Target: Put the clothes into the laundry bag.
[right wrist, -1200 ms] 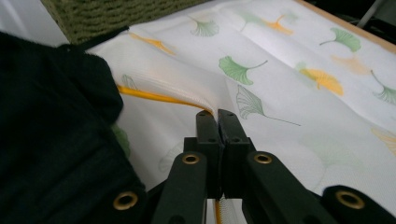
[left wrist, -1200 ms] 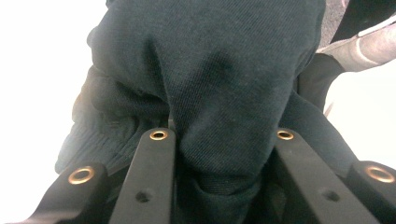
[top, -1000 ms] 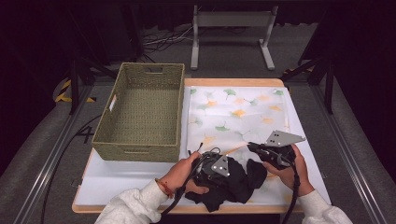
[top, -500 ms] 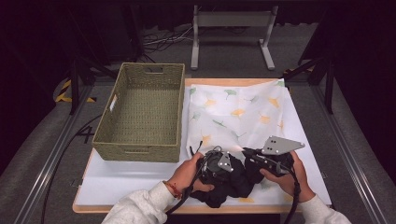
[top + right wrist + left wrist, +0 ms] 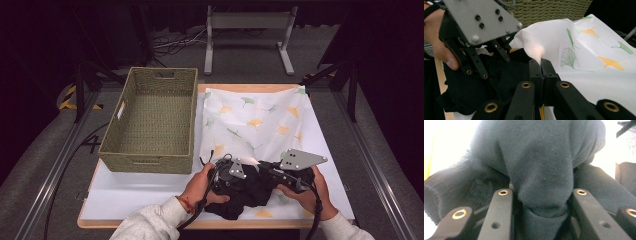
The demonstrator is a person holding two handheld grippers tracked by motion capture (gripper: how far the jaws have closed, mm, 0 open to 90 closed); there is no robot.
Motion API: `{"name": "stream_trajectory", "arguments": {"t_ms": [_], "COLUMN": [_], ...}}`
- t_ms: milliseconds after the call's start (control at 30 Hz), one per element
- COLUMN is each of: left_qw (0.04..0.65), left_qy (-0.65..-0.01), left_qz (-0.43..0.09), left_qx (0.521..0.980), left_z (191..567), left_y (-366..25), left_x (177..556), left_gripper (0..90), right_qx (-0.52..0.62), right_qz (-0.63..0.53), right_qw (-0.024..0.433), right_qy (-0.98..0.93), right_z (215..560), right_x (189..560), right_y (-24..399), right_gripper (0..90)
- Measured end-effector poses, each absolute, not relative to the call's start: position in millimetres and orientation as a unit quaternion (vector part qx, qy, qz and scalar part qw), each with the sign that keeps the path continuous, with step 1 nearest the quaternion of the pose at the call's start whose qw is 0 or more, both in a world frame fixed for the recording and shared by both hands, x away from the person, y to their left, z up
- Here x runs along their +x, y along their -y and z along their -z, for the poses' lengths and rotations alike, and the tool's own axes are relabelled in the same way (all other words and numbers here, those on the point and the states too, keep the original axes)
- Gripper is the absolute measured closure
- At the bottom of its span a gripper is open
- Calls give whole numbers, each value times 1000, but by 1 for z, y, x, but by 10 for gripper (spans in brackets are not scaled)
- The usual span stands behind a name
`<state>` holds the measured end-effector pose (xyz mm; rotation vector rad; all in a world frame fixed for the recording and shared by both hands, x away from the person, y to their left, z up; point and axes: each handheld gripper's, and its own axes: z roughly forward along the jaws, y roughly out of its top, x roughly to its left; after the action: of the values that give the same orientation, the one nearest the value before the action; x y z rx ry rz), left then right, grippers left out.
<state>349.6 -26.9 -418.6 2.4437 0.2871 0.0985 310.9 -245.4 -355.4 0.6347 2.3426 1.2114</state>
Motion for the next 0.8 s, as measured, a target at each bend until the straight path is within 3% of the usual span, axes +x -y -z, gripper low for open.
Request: {"name": "stream_trajectory", "arguments": {"t_ms": [367, 667, 800], "left_qw": [335, 384, 407], "left_qy": [-122, -130, -121], "left_qz": [-84, -79, -69], "left_qx": [930, 911, 903], "left_z": [417, 393, 385], "left_y": [30, -1, -20], "left_x": [348, 342, 335], "left_gripper": [643, 306, 275], "right_qx": [224, 234, 234], "right_qz": [-439, -437, -437], "right_qw": [213, 214, 216], "right_qy": [-844, -842, -841], "right_z": [355, 357, 357], "right_x": [309, 311, 311], "right_y": [244, 246, 246], "right_gripper": [890, 890, 889]}}
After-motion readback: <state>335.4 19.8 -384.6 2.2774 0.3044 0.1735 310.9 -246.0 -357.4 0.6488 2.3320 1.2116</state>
